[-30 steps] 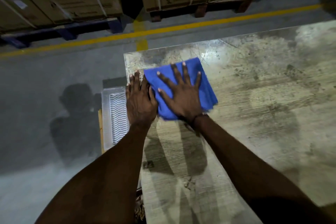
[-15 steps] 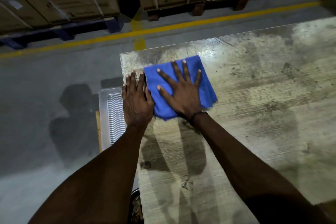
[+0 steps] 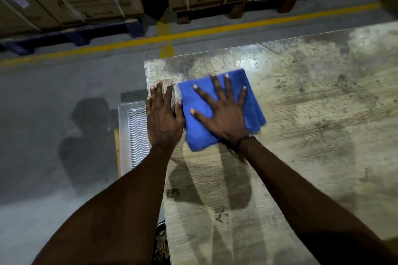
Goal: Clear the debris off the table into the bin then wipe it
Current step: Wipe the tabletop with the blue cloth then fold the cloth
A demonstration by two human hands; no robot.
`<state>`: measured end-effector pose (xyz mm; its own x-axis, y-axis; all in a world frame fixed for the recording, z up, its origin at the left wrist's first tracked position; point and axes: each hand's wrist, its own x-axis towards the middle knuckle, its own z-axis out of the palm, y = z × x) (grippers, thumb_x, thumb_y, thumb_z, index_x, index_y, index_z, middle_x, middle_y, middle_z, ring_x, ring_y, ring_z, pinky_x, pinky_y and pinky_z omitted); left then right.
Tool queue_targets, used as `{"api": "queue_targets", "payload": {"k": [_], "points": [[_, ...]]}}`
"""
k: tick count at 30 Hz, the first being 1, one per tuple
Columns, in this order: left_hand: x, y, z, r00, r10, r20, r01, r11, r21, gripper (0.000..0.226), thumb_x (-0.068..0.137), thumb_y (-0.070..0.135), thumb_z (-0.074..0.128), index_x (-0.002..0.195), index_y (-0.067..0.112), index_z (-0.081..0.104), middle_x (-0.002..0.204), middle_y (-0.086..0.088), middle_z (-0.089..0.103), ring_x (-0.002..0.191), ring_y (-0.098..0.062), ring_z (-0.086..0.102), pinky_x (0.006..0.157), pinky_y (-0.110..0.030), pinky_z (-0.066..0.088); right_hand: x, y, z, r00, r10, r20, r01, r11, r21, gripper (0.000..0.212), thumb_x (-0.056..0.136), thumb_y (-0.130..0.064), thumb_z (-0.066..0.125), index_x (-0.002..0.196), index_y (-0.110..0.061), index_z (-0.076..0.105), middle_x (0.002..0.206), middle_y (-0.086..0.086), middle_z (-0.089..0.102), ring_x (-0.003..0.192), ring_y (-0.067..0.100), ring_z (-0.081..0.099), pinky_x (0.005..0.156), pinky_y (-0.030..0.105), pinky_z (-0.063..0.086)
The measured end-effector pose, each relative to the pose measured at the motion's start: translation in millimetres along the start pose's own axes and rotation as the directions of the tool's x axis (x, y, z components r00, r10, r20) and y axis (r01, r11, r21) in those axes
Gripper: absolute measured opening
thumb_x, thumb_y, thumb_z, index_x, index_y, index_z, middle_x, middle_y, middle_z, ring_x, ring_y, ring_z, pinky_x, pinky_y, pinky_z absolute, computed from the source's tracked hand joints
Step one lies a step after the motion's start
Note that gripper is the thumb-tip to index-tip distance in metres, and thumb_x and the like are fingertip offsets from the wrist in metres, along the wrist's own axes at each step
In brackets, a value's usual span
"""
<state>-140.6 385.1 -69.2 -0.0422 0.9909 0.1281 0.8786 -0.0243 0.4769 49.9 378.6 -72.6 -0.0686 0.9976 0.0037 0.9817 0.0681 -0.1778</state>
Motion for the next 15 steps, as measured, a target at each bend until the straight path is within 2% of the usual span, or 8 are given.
{"api": "queue_targets", "payload": {"k": [2, 5, 10, 15], "points": [[0, 0, 0, 1.0, 0.01, -0.007, -0.01, 1.0, 0.016, 0.054, 0.108, 0.034, 0.043, 0.16, 0.018, 0.042, 0.172, -0.006, 0.026, 0.161, -0.024, 0.018, 0.13, -0.043, 0.017, -13, 16, -1, 1.0, 0.009, 0.002, -0.009, 1.0, 0.015, 0.075, 0.093, -0.086, 0.03, 0.16, -0.056, 0.015, 0.176, -0.007, 0.0, 0.162, 0.029, -0.01, 0.118, 0.078, -0.001], [0, 0, 0, 1.0, 0.001, 0.008, -0.002, 1.0, 0.031, 0.055, 0.108, 0.036, 0.042, 0.161, 0.02, 0.039, 0.173, -0.005, 0.023, 0.161, -0.023, 0.016, 0.13, -0.043, 0.016, 27, 41, -3, 0.994, 0.104, -0.042, -0.104, 0.995, 0.01, 0.076, 0.091, -0.088, 0.032, 0.159, -0.058, 0.02, 0.176, -0.005, 0.007, 0.162, 0.032, -0.002, 0.116, 0.08, 0.003], [0, -1, 1, 1.0, 0.002, 0.026, -0.003, 0.999, 0.041, 0.057, 0.109, 0.044, 0.039, 0.162, 0.025, 0.037, 0.174, -0.005, 0.018, 0.162, -0.022, 0.012, 0.131, -0.041, 0.012, 75, 35, -4, 0.981, 0.195, -0.01, -0.193, 0.977, 0.096, 0.078, 0.089, -0.09, 0.028, 0.159, -0.056, 0.021, 0.176, -0.001, 0.007, 0.162, 0.034, -0.004, 0.115, 0.081, -0.004], [0, -1, 1, 0.999, 0.01, 0.04, -0.012, 0.998, 0.059, 0.059, 0.108, 0.042, 0.038, 0.163, 0.023, 0.035, 0.174, -0.008, 0.019, 0.162, -0.026, 0.014, 0.131, -0.042, 0.013, -32, -2, -2, 1.0, 0.01, 0.0, -0.01, 1.0, 0.003, 0.078, 0.092, -0.087, 0.031, 0.161, -0.055, 0.016, 0.176, -0.004, 0.0, 0.162, 0.031, -0.009, 0.118, 0.077, -0.002]]}}
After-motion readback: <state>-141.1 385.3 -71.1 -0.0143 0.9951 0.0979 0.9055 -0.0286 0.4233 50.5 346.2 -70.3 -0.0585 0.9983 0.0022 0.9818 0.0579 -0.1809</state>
